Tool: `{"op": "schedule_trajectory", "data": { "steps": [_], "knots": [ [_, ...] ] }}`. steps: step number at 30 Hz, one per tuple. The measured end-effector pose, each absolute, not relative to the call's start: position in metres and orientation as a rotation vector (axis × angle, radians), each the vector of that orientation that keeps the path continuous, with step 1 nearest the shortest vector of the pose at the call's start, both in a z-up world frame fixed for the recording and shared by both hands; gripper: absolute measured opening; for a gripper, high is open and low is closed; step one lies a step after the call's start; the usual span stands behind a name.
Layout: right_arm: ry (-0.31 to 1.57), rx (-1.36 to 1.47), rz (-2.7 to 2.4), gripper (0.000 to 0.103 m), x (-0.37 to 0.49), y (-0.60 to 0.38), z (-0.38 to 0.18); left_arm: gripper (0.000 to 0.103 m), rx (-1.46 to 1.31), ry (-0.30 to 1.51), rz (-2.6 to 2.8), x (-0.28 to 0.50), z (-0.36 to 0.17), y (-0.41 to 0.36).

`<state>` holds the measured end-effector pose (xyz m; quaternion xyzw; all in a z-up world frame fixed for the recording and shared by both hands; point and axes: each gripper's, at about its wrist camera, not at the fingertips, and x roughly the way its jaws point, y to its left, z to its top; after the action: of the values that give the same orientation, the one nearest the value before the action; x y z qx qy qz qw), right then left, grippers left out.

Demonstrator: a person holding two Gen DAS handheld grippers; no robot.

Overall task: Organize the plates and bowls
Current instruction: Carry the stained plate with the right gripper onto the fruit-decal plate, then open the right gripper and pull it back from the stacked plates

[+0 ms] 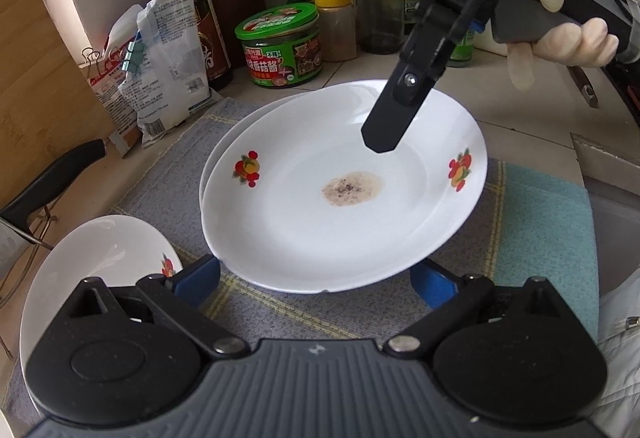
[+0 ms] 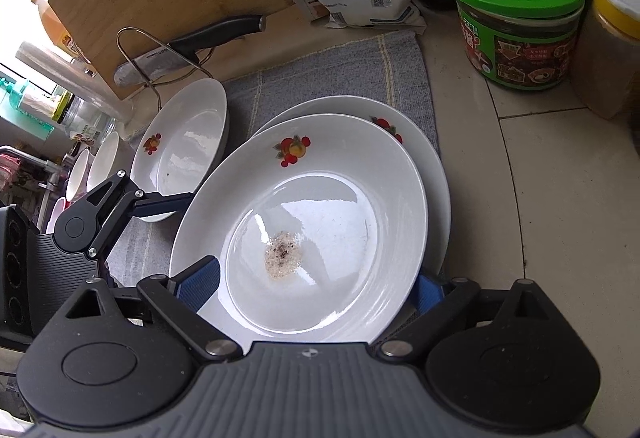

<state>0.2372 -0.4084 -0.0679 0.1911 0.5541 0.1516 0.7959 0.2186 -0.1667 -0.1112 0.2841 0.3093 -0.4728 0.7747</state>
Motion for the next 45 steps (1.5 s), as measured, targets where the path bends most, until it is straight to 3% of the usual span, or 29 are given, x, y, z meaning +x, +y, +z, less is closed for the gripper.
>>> {"op": "schedule_trajectory", "data": {
  "steps": [45],
  "knots": [
    [1.239,0.327,0.205,0.103,0.226,-0.385,-0.058,0.101,0.515,0.638,-1.067,0.216,-0.112,-0.169]
  ]
}}
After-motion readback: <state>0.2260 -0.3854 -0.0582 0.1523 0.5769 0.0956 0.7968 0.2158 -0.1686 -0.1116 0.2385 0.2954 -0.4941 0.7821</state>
